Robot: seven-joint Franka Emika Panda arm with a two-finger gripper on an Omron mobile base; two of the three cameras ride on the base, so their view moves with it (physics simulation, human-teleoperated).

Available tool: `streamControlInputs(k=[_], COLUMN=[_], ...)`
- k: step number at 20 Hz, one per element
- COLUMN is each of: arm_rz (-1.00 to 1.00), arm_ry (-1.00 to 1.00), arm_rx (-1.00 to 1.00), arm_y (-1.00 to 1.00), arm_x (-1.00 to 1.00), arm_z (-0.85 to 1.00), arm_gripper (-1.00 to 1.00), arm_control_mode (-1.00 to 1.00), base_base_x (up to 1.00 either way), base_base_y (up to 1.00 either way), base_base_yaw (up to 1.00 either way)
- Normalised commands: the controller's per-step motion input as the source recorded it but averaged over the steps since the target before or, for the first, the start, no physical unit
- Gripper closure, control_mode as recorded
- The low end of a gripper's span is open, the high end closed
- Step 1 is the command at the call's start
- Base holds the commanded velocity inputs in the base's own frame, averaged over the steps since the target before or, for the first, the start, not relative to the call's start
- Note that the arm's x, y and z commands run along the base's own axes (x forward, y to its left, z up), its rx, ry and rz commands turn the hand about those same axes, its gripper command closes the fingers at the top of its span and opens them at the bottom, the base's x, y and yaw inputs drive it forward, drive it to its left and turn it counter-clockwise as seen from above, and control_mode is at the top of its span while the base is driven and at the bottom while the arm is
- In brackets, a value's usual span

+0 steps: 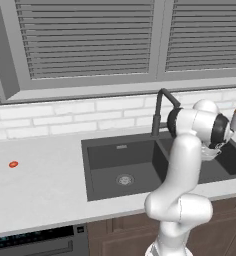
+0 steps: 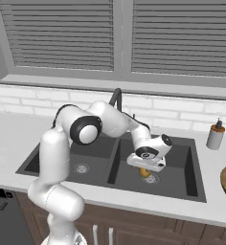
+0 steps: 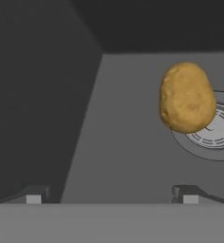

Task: Pick the potato from the sink and place it in the bowl. Then pick the bowl and place it in the microwave. Then close the microwave door and press the start button.

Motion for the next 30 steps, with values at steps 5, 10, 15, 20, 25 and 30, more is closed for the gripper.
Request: streamControlInputs(k=[5,10,15,20,25,30], arm_rz=[0.00,0.00,0.00,0.00,0.00,0.00], arm_ry=[0.00,0.00,0.00,0.00,0.00,0.00], arm_rx=[0.00,0.00,0.00,0.00,0.00,0.00], arm_y=[-0.09,-0.09,-0.05,0.00,0.00,0.00], arm_x=[0.08,0.05,0.10,0.19,0.22,0.24], arm_z=[-0.13,-0.16,-0.18,-0.13,-0.16,-0.16], arm_gripper=[-1.00,-1.00,-1.00,-1.00,-1.00,-1.00], arm_control_mode=[-1.00,-1.00,-1.00,-1.00,-1.00,-1.00], base_base_x=[0.00,0.00,0.00,0.00,0.00,0.00], base_base_y=[0.00,0.00,0.00,0.00,0.00,0.00], base_base_yaw=[0.00,0.00,0.00,0.00,0.00,0.00])
